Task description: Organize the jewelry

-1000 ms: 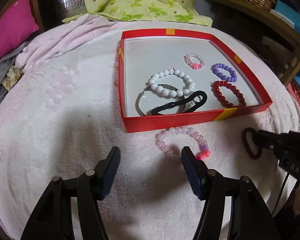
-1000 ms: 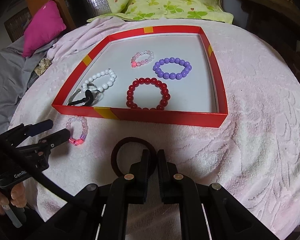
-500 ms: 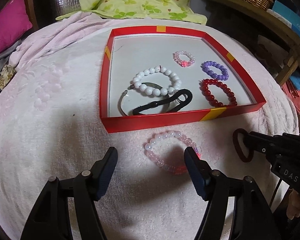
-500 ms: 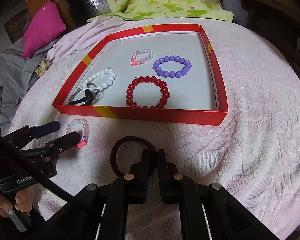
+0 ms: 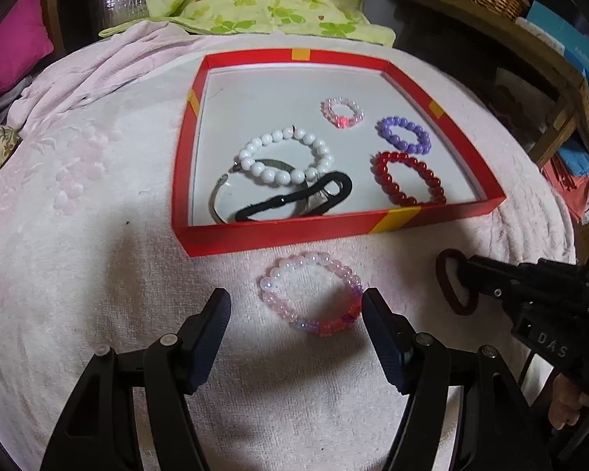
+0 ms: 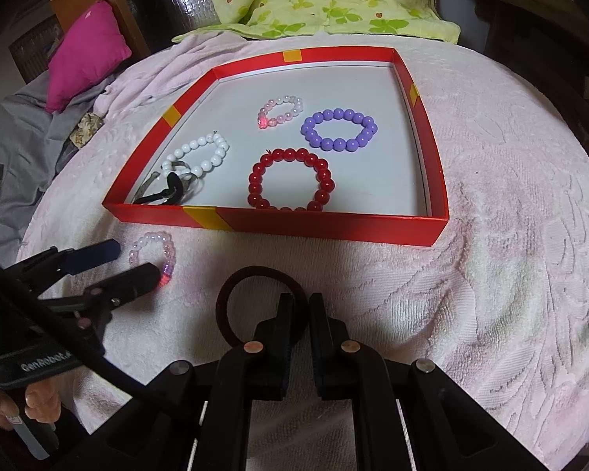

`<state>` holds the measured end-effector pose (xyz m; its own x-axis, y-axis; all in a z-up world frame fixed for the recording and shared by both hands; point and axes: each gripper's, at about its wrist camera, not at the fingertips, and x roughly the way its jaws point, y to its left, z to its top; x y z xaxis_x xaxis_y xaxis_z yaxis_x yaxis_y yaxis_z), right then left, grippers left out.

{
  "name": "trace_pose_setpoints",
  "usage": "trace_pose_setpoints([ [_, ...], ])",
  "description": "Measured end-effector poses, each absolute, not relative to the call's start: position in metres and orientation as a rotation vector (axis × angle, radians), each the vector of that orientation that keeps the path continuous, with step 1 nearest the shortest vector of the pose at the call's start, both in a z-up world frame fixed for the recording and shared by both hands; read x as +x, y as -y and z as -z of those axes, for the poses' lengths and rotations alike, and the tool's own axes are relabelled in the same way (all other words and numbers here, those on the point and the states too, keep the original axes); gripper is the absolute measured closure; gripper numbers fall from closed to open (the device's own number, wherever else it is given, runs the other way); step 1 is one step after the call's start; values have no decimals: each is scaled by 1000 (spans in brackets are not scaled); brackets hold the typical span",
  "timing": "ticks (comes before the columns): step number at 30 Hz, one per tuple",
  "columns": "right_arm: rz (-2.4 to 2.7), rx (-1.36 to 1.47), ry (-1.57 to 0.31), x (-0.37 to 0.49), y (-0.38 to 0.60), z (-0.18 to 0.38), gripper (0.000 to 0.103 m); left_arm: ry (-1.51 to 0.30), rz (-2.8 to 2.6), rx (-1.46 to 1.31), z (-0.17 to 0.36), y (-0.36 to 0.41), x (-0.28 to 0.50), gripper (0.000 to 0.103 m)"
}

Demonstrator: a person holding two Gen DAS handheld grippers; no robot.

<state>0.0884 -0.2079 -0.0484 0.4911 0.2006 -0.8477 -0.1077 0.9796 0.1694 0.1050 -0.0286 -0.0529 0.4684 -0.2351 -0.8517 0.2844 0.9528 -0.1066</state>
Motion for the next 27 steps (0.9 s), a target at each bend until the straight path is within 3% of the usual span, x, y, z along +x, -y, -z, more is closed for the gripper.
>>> trace_pose_setpoints([
  [4,-189,98,-1041,89,208,49,92,-1034,314,63,54,34,104,29],
  [15,-188,95,-1041,88,209,48,92,-999,328,125,54,42,98,30],
  [23,-185,89,-1041,88,208,48,92,-971,365,92,48,37,100,81],
  [27,-184,74,-1038,90,205,48,93,-959,375,77,46,34,99,89],
])
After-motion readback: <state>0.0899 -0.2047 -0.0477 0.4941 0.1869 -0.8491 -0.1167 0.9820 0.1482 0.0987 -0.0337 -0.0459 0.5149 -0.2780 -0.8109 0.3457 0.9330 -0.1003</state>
